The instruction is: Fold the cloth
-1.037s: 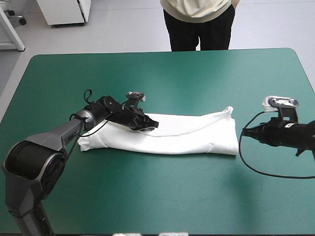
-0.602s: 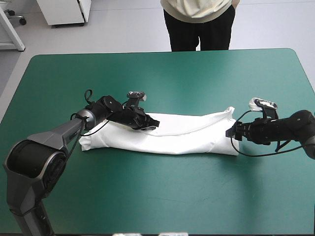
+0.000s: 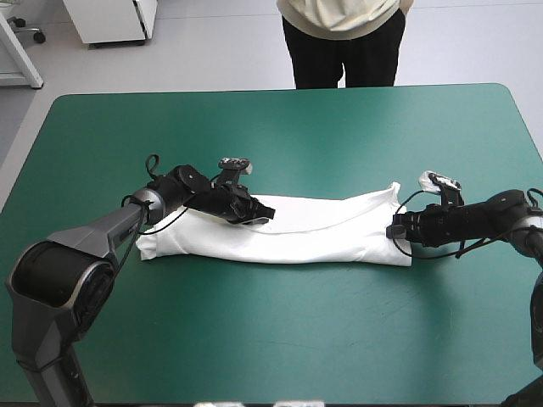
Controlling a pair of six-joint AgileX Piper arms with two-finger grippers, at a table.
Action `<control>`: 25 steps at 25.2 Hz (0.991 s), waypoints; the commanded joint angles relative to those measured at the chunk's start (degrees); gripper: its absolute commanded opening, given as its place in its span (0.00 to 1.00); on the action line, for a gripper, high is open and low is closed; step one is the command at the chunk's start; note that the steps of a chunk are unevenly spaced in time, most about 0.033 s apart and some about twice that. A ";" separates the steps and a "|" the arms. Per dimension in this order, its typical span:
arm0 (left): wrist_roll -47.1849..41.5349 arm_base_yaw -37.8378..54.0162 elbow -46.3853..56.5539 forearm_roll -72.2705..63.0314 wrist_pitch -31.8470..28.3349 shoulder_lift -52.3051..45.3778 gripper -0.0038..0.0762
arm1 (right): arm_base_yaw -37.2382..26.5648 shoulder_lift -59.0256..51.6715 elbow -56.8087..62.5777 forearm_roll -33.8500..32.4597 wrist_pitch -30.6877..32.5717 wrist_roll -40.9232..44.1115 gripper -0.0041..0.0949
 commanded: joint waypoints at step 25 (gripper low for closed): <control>0.66 -0.42 -0.73 -1.78 -5.07 -2.68 0.04 | 9.03 -9.18 -13.45 -0.32 11.09 6.05 0.03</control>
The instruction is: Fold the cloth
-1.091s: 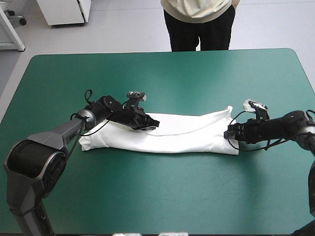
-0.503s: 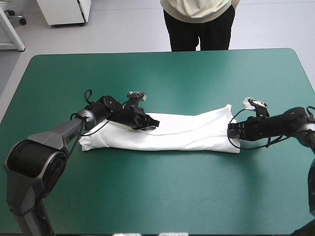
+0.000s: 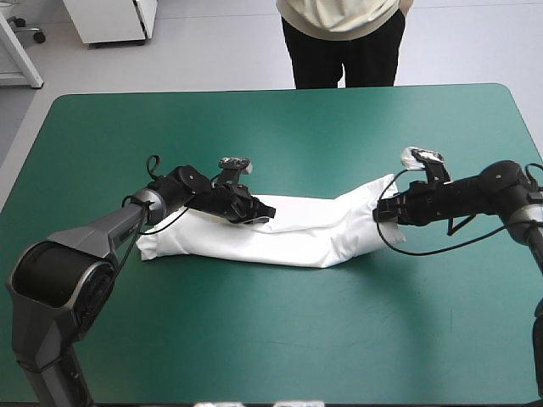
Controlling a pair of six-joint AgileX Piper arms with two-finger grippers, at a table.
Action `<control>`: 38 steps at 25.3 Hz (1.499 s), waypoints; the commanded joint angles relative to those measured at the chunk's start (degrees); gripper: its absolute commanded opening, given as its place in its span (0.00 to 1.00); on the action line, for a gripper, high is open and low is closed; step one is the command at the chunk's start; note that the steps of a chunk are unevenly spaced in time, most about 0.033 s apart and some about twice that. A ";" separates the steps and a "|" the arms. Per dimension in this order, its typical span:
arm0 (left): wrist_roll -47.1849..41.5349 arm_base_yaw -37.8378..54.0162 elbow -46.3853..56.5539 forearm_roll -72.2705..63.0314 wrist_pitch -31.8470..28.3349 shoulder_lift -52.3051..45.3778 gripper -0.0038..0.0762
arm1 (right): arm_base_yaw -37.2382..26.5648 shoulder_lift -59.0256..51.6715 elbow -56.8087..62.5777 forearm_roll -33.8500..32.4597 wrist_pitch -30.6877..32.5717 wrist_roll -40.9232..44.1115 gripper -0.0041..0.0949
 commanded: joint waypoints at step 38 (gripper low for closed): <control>-12.41 29.79 -8.56 19.85 19.79 -45.30 0.04 | 49.71 41.48 -81.48 -14.07 5.59 23.12 0.18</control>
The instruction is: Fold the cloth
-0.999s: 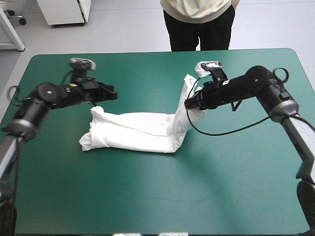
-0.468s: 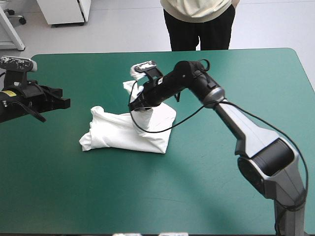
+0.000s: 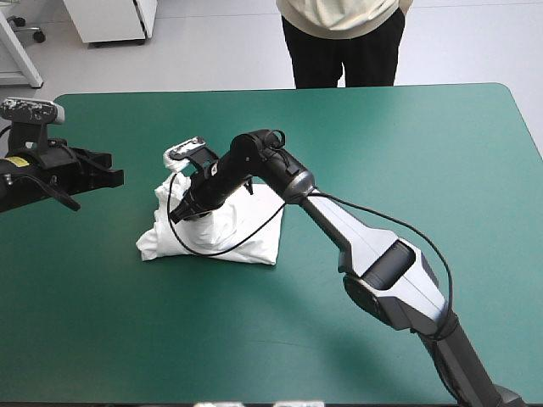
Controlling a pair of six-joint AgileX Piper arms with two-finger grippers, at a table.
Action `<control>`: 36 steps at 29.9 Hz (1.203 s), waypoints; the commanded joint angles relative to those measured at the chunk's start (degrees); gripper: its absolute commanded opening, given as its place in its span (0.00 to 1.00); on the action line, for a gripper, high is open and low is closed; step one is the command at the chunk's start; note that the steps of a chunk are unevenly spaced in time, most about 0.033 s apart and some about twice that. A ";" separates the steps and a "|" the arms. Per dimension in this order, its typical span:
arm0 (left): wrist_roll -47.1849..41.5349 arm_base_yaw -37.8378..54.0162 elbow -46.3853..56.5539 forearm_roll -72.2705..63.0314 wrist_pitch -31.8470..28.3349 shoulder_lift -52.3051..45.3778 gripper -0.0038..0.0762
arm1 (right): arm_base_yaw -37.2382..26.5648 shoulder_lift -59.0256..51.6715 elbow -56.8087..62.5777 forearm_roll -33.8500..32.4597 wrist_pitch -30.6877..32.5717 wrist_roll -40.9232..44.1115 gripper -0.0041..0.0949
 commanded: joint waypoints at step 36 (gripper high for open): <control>-0.30 -0.08 -1.81 -3.77 -2.58 -1.20 0.04 | -21.42 -35.98 65.86 34.57 -22.20 -23.10 0.57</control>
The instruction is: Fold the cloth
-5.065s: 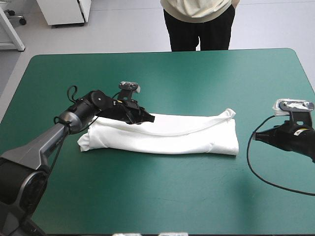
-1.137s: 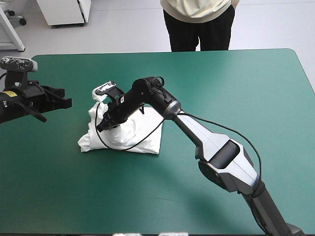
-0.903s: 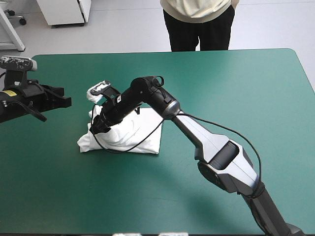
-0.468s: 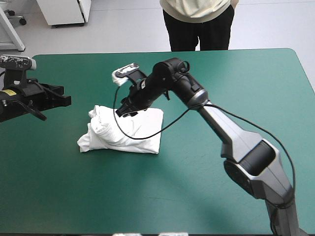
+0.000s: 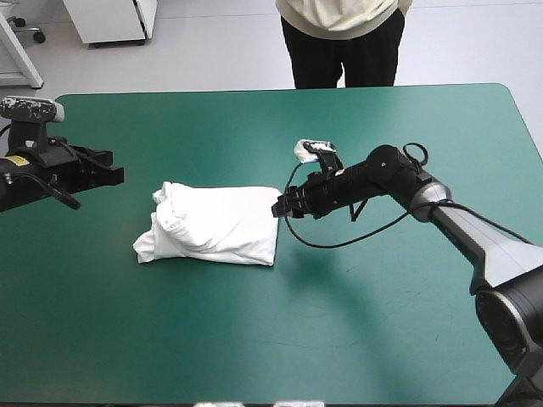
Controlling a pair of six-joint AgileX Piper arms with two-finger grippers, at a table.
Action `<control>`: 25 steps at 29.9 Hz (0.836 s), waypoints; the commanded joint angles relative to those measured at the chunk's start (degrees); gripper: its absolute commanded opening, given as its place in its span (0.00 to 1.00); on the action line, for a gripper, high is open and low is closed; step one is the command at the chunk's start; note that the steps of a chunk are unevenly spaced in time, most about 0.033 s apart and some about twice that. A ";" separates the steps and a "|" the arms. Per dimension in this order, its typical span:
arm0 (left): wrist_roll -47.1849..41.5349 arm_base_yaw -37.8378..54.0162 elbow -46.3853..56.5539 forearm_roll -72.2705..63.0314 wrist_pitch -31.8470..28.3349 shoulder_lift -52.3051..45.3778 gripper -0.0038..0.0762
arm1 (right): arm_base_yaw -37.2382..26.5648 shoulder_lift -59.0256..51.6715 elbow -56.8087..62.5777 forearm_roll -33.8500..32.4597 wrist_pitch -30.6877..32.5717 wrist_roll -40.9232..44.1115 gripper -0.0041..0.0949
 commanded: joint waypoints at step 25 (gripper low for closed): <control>-0.45 -0.08 -1.81 -3.28 -1.54 -1.20 0.04 | -0.82 10.72 1.15 23.12 -2.87 -18.74 0.05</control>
